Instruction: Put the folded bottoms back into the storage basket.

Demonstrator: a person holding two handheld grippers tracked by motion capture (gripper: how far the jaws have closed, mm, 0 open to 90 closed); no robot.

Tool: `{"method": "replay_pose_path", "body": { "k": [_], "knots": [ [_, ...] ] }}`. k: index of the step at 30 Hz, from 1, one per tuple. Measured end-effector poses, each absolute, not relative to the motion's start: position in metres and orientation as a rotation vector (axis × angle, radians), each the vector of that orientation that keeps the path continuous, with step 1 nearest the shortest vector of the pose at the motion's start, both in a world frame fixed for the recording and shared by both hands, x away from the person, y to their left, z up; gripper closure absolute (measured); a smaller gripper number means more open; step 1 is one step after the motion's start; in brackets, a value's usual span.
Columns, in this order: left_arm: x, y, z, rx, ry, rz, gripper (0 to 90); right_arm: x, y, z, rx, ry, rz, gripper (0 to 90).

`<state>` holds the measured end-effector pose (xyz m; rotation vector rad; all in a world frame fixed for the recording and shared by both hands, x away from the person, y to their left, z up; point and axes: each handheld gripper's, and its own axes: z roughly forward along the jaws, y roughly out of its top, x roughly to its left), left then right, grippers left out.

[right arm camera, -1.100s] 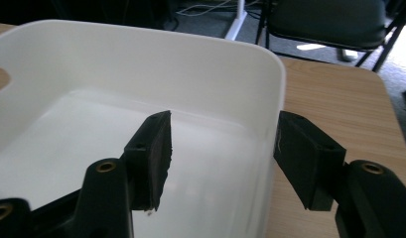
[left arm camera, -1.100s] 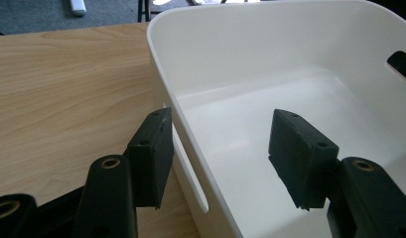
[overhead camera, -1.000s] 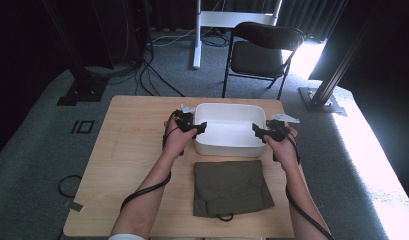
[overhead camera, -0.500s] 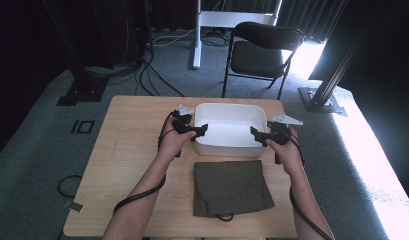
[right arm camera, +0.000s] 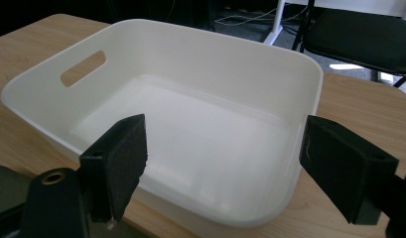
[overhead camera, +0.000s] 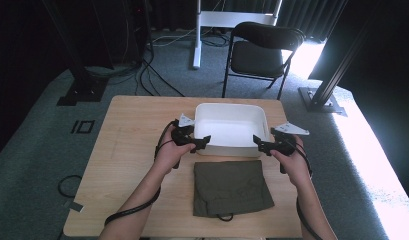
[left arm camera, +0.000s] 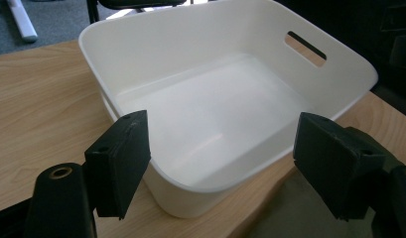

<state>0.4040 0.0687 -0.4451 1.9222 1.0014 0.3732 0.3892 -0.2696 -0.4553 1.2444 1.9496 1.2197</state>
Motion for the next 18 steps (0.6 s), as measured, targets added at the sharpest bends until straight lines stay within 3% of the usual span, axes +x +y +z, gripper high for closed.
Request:
{"method": "replay_pose_path", "body": {
  "k": [18],
  "knots": [
    [0.359, 0.064, -0.454, 1.927, 0.948, 0.332, 24.1, 0.339, -0.276, -0.466, 1.211, 1.964, 1.249, 17.3]
  ]
}}
